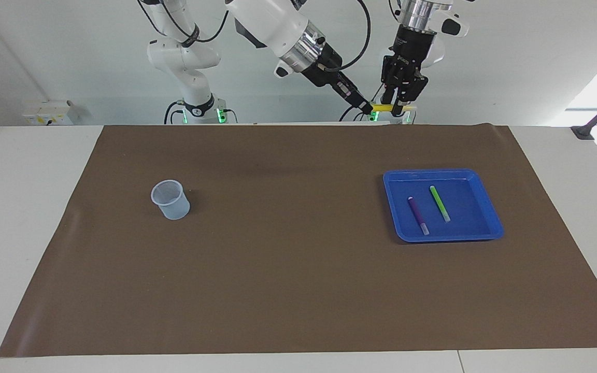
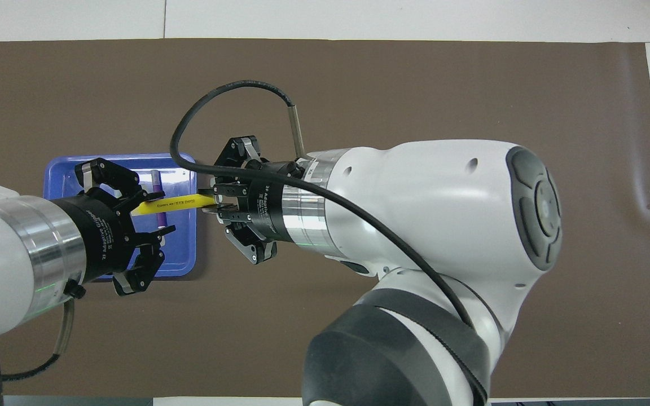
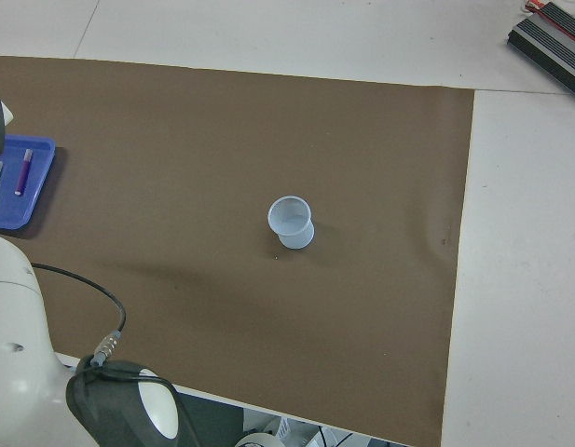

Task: Right arm passes pens to left for tray arrangement
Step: 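Grasp the yellow pen with the left gripper and open the right gripper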

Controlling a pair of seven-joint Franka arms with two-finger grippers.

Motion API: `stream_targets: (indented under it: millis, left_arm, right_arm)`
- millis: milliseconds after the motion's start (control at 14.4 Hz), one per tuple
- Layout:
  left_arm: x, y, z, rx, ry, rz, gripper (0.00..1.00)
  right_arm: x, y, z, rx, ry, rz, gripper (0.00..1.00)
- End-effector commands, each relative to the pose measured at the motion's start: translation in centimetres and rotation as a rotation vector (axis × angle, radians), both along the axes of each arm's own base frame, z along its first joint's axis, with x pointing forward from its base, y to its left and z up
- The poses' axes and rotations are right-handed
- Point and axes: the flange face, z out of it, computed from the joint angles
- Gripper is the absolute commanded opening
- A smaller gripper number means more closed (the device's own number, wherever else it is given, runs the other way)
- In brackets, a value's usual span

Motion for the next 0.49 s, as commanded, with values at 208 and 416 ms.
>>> stream_targets:
  millis: [208, 416]
  left_arm:
    - [-0.50, -0.13, 0.34, 0.012, -0.007, 0.009, 0.00]
    - [-0.34, 0.00, 0.36, 0.010, -0.011, 0.012, 0.00]
  right_arm:
    - [0.35, -0.04, 0.08, 0.018, 0.000, -0.023, 0.00]
    - [0.39, -0.04, 0.00, 0.018, 0.000, -0.021, 0.00]
